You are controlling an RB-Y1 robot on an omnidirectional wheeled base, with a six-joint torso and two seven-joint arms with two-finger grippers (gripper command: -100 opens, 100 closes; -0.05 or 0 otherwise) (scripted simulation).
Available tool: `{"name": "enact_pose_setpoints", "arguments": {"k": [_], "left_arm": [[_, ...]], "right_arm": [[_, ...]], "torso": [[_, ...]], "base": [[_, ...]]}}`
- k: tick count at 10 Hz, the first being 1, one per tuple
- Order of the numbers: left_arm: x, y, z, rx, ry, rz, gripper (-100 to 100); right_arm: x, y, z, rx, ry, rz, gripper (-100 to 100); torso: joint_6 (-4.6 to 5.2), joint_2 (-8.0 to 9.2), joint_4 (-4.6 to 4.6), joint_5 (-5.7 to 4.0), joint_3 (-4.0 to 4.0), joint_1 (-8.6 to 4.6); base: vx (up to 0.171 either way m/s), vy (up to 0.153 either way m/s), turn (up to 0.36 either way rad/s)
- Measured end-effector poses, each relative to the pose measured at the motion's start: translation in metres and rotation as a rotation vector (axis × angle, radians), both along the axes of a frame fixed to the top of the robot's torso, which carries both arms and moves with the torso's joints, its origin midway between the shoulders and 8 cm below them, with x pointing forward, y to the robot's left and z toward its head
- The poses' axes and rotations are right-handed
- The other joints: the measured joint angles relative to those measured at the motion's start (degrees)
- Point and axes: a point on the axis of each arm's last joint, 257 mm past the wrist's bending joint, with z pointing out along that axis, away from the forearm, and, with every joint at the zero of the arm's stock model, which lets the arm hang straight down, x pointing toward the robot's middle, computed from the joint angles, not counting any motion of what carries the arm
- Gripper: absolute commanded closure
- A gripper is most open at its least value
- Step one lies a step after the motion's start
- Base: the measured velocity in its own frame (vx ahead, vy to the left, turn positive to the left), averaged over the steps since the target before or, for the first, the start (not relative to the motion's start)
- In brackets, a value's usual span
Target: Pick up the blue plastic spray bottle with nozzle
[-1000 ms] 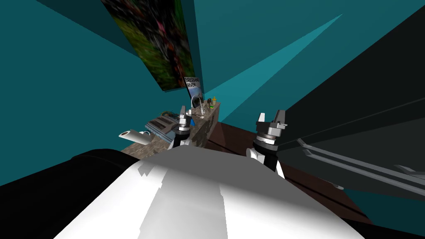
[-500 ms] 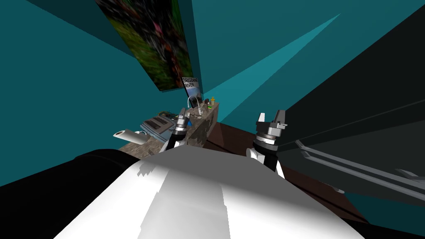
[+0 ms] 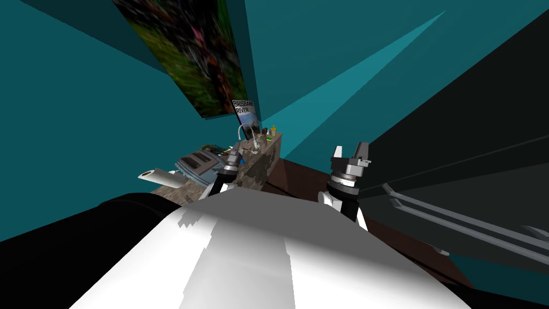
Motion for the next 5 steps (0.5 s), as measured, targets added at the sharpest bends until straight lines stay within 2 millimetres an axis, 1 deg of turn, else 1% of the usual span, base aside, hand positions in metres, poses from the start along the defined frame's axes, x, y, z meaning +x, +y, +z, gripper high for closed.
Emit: {"name": "enact_pose_setpoints", "arguments": {"k": [5], "left_arm": [[0.000,0.030,-0.028,0.030,0.149,0.060,-100]], "right_arm": [[0.000,0.000,0.000,0.000,0.000,0.000,0]], "torso": [[0.00,-0.07,-0.01,-0.02,-0.03,-0.09]], "base": [[0.047,-0.083,0.020]]}}
